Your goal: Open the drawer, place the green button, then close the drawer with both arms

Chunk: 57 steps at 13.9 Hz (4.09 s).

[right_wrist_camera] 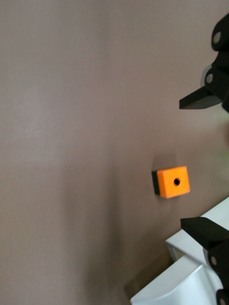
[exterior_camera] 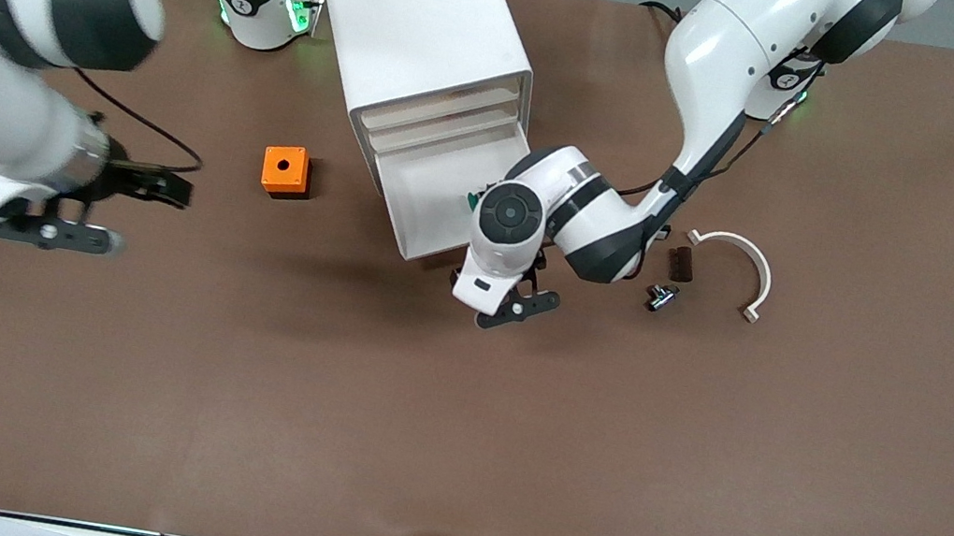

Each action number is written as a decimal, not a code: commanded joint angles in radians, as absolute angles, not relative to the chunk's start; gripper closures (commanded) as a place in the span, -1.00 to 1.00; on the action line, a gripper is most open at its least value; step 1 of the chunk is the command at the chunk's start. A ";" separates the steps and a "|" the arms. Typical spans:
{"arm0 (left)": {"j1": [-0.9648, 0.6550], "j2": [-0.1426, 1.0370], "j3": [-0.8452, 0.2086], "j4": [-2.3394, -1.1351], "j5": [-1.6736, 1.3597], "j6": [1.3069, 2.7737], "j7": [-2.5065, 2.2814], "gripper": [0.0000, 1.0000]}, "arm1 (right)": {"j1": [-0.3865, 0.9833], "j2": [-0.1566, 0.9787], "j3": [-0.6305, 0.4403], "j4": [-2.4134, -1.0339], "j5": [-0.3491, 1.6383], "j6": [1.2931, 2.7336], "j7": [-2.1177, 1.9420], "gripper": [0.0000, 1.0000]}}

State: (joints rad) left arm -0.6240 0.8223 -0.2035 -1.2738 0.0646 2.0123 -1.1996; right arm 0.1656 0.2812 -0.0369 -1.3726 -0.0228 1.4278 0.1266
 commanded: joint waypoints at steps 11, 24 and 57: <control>-0.758 0.836 -0.201 -1.324 0.071 2.040 -1.250 -0.99 | -0.078 0.298 -0.012 -1.289 -0.031 1.341 -0.080 -1.00; -0.813 0.834 -0.206 -1.358 -0.254 2.031 -1.270 -0.99 | -0.067 0.246 0.000 -1.244 -0.020 1.277 -0.045 -1.00; -0.234 0.089 -0.183 -1.348 -0.110 1.487 -0.783 -0.99 | -0.075 -0.170 -0.011 -1.721 0.054 1.546 0.020 -1.00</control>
State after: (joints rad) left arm -0.3147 0.1418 -0.1785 -1.3107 -0.1232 1.5439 -0.9170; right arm -0.0588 -0.1432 -0.0170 -1.6923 0.0364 1.5358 0.0027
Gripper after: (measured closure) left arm 0.004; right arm 0.000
